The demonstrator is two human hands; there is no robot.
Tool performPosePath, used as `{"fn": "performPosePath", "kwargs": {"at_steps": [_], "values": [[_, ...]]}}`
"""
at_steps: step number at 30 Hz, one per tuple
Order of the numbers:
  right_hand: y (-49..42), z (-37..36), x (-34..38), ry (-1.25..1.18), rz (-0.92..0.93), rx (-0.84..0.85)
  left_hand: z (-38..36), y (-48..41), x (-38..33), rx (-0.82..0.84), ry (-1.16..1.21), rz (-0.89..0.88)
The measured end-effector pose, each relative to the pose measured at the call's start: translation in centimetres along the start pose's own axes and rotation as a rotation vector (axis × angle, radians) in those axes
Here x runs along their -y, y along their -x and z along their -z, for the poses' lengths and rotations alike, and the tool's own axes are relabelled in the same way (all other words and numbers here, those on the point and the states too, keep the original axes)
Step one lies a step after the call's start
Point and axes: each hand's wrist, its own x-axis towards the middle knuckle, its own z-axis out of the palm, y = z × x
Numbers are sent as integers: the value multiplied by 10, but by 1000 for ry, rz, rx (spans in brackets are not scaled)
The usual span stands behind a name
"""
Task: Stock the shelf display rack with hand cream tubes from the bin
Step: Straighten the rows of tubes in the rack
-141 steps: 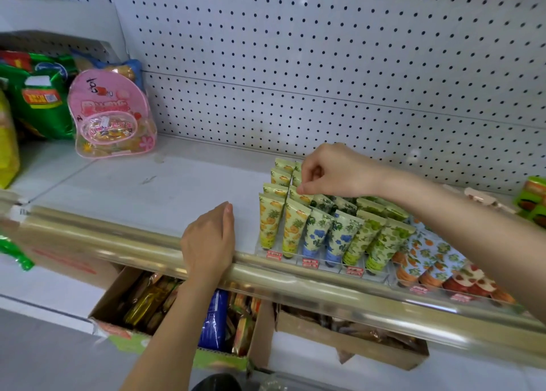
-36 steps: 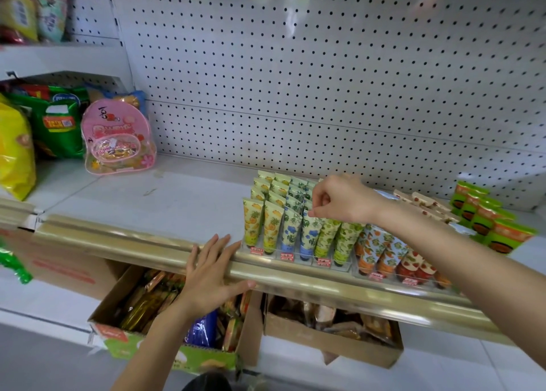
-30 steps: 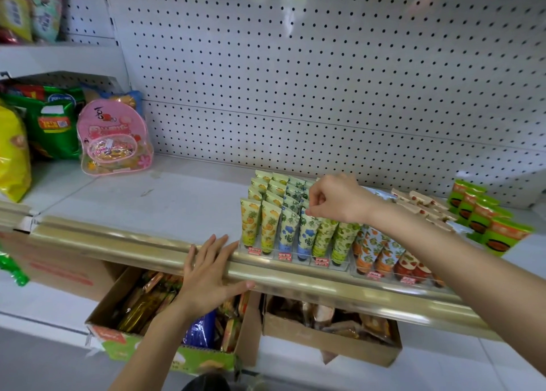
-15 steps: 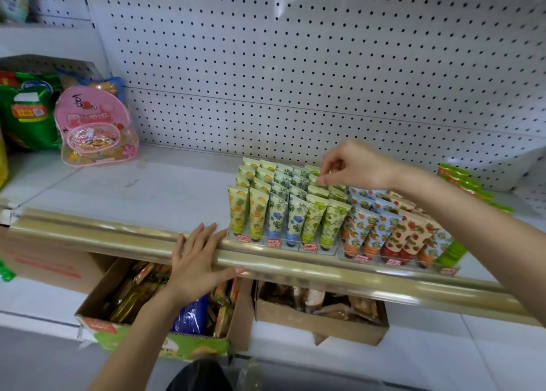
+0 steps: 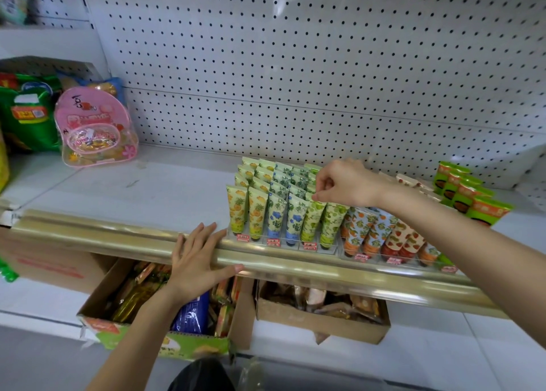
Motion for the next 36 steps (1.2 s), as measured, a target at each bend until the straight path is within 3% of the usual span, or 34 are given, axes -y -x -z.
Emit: {"fn": "performPosePath", "kwargs": {"at_steps": [15,23,36], "values": [[9,30,-15,-116,27,-15,-1,0,0,-3,22,5],[22,19,-26,22,-12,61,1,0,-2,-2,17,11],[21,13,-26,39,-32,64,4,1,-4,16,39,14]]}}
